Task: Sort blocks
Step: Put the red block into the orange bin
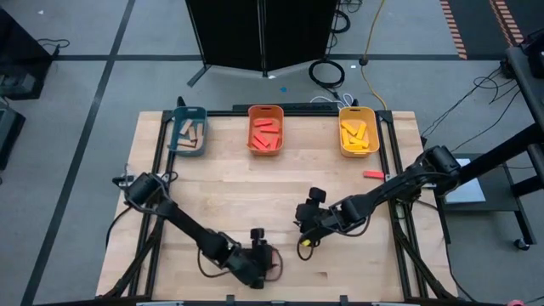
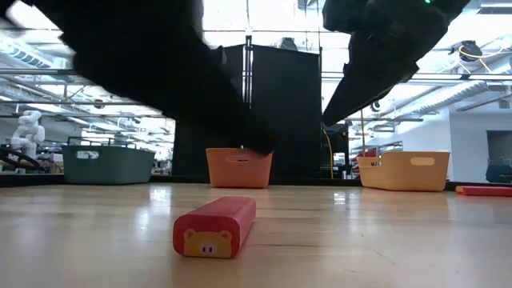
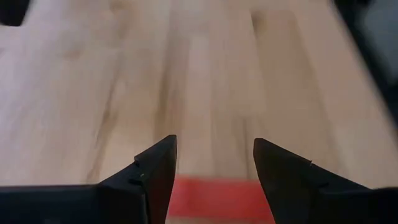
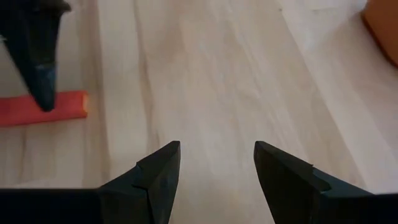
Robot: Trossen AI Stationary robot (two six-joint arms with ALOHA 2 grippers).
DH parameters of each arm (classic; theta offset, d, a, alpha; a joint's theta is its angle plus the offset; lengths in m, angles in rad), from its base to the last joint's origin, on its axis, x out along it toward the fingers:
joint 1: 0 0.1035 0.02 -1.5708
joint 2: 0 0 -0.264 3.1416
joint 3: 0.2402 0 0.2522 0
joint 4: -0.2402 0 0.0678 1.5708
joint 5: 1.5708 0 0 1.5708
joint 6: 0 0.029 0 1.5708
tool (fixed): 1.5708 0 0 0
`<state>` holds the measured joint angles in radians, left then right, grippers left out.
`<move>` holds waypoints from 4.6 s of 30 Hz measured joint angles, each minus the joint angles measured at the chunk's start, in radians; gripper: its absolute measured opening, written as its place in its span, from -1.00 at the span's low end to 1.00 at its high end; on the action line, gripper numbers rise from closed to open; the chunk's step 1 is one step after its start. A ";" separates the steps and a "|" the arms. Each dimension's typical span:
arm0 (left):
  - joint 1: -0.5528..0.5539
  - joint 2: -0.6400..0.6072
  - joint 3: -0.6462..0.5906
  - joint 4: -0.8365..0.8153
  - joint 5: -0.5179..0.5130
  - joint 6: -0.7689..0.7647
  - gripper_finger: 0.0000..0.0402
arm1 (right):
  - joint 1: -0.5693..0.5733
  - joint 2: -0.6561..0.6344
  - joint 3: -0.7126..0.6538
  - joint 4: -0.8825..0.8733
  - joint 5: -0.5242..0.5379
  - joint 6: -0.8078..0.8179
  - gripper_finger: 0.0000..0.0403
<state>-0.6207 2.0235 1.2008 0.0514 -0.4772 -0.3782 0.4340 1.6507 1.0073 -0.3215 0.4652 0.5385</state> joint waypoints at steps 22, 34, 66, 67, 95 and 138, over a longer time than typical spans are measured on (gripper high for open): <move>0.082 0.002 0.243 -0.544 0.379 1.135 0.05 | 0.019 0.012 0.001 0.028 0.000 -0.006 -0.01; 0.192 0.017 0.243 -0.548 0.601 1.236 0.05 | 0.018 0.012 0.001 -0.069 0.000 -0.008 -0.01; 0.213 0.049 0.243 -0.542 0.674 1.547 0.05 | -0.054 0.012 0.001 -0.072 0.006 0.023 -0.01; 0.212 0.056 0.243 -0.536 0.674 1.547 0.05 | -0.059 0.011 0.001 -0.072 0.006 0.024 -0.01; 0.233 0.157 0.412 -0.824 0.701 1.405 -0.54 | -0.100 0.010 0.001 -0.087 0.000 -0.023 -0.01; 1.238 -0.280 0.185 -0.551 0.648 0.785 -0.42 | -0.105 -0.013 0.000 -0.407 0.135 -0.005 -0.01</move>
<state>0.6176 1.7435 1.3857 -0.4992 0.1712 0.4071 0.3287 1.6375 1.0073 -0.7282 0.6002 0.5331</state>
